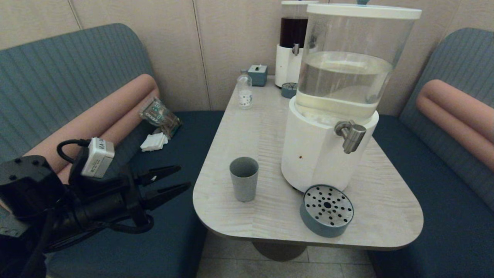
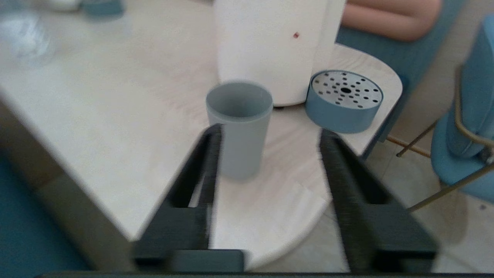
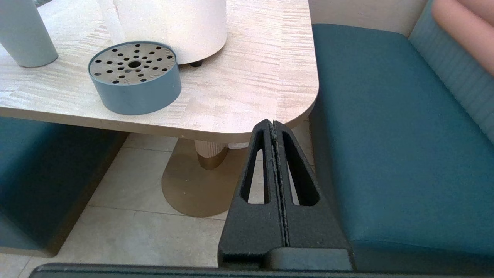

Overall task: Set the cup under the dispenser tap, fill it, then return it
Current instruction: Pick up the cup

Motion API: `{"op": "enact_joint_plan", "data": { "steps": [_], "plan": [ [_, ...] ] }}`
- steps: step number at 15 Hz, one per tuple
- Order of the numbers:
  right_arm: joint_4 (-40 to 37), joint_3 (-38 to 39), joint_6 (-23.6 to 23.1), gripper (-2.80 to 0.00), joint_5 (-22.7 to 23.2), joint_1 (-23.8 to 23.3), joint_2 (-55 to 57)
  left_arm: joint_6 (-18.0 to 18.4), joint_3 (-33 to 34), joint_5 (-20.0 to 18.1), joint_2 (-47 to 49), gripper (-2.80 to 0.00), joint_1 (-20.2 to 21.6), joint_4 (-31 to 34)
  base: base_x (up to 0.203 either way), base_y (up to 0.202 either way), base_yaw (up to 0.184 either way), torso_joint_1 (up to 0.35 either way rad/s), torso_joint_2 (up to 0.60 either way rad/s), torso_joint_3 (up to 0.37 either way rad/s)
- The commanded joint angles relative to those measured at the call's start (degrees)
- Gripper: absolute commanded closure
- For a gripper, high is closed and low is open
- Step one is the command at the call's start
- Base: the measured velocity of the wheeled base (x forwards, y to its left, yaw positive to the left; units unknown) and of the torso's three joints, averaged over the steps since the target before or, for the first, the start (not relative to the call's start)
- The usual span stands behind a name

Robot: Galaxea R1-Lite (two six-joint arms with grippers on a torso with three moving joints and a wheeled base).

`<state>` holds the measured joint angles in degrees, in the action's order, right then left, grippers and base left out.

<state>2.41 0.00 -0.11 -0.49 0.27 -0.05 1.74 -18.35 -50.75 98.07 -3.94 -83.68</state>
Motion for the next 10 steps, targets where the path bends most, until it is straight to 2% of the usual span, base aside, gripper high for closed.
{"op": "enact_joint_plan", "data": {
  "steps": [1, 6, 10],
  "plan": [
    [0.0, 0.8, 0.0, 0.0, 0.0, 0.1, 0.0, 0.7, -4.3, -2.9, 10.6, -2.8, 0.0, -3.7, 0.0, 0.0, 0.0, 0.0, 0.0, 0.0],
    [0.0, 0.8, 0.0, 0.0, 0.0, 0.1, 0.0, 2.6, -16.0, -7.8, 21.6, -2.8, -0.1, -4.0, 0.0, 0.0, 0.0, 0.0, 0.0, 0.0],
    [0.0, 0.8, 0.0, 0.0, 0.0, 0.1, 0.0, 4.3, -18.0, -9.9, 28.1, -2.8, -0.3, -4.0, 0.0, 0.0, 0.0, 0.0, 0.0, 0.0]
  ]
}}
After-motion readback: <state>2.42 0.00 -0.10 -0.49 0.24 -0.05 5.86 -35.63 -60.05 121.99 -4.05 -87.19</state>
